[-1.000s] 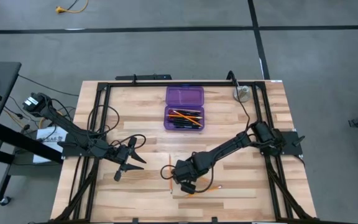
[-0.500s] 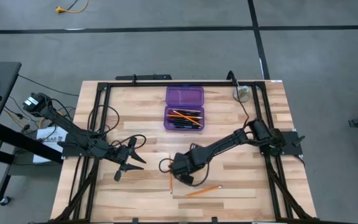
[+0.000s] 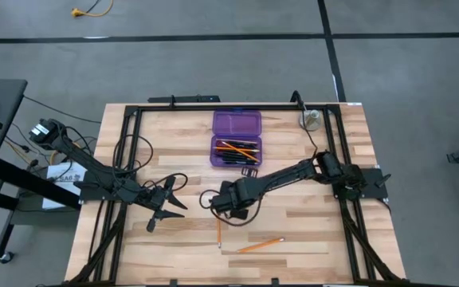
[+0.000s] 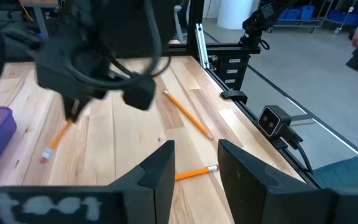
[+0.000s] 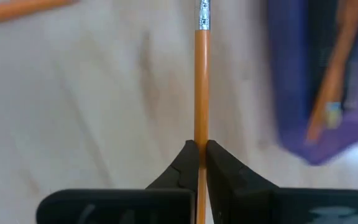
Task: Pick & place school supplies into a supply box
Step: Put the orange pencil into the violet supply box
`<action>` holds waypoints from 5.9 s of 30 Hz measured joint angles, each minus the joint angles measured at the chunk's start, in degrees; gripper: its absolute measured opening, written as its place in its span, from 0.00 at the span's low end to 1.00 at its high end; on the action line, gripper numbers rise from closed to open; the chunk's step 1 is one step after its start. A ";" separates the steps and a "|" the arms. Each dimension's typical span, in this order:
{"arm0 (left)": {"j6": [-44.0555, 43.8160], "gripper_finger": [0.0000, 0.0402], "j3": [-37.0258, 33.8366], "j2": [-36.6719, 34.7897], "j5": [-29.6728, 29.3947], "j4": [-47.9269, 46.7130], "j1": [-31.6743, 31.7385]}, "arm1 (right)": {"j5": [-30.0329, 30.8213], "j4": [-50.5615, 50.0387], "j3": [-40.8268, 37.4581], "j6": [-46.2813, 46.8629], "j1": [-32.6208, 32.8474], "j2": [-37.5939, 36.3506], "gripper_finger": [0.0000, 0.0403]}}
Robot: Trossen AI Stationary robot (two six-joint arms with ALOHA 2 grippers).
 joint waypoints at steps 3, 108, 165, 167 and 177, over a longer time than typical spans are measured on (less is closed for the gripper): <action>0.02 0.27 0.00 0.00 0.00 0.02 0.01 | 2.87 -4.80 3.48 -1.84 -1.27 0.01 0.00; 0.02 0.27 0.02 0.01 -6.88 5.99 0.02 | -8.94 26.05 -29.70 -0.15 20.14 -18.20 0.20; -1.83 0.27 0.02 0.00 -6.88 4.47 0.01 | -17.91 30.34 -29.45 -0.18 22.62 -12.46 0.35; -1.92 0.27 0.02 -0.01 -6.86 4.49 0.00 | -18.13 30.15 -29.18 -0.51 22.52 -11.66 0.34; -2.23 0.27 0.02 0.01 -6.88 4.37 0.00 | -20.94 29.97 -28.92 -2.84 20.54 -8.95 0.33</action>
